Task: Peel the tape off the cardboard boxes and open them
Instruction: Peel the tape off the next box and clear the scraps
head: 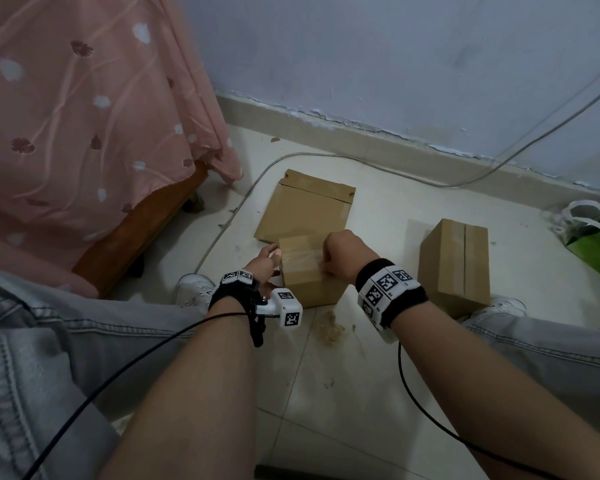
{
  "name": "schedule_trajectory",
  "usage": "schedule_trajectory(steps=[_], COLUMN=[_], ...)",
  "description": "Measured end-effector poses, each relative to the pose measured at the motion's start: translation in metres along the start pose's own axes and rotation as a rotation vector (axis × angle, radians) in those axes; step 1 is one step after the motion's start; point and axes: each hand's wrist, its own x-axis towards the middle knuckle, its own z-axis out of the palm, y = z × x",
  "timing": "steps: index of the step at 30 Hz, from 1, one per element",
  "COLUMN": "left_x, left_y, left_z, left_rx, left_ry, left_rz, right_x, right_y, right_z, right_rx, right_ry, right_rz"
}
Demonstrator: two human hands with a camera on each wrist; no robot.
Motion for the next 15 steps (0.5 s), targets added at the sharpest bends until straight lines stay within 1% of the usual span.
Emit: schedule_trajectory(steps=[4,7,9,12,15], left_x=[0.001,-0.013,-0.018,-0.022,-0.020], left_y=[-0.002,0.008,0.010,0.013,0.012], left_z=[-0.001,0.001,0.001,0.001,0.001], left_rx=[0.019,0.041,0.052,0.064,0.058], left_ry=[0.004,-0.002,0.007,0.000,0.013], left_rz=[-0.010,0.005,0.009,0.018,0.028], right_x=[-0.011,-0.019,-0.021,-0.021,-0.018], right_y=[-0.015,-0.028,-0.034,-0.035,-0.027], right_z=[-0.003,0.000,0.004,0.006,0.003], right_rx=[-0.150,-0.304,-0.358,-0.364,-0.290], right_ry=[0.018,0.026,0.026,0.015,0.022], right_rz=[-0.046,-0.088,-0.102,-0.099,-0.052])
